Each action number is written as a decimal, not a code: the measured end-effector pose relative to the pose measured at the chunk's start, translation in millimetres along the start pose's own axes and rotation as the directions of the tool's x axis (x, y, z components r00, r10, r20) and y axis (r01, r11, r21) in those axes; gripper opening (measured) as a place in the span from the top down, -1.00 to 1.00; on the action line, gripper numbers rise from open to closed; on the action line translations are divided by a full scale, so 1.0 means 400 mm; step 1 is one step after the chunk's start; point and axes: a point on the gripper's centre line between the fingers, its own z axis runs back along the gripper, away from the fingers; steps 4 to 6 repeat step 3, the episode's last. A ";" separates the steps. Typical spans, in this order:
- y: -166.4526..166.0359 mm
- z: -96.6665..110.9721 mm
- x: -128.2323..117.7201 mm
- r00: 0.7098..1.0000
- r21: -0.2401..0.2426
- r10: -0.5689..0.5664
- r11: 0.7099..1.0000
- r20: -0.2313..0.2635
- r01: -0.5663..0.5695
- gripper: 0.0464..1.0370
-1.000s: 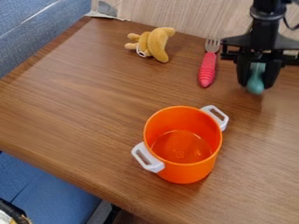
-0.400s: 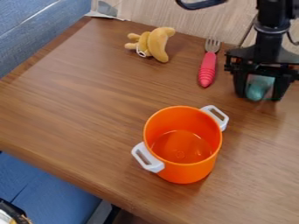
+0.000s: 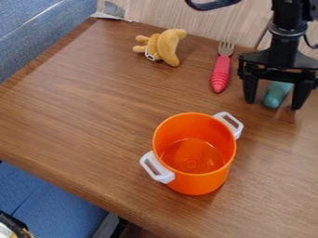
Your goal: Moved the blue object to the upper right of the table
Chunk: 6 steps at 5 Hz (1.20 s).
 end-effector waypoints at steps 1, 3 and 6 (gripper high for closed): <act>-0.006 0.075 0.000 0.999 -0.028 -0.009 1.000 0.045 0.010 -0.93; 0.023 0.172 -0.030 0.997 -0.068 -0.035 0.997 0.065 0.039 -0.93; 0.023 0.172 -0.030 0.997 -0.068 -0.035 0.997 0.065 0.039 -0.93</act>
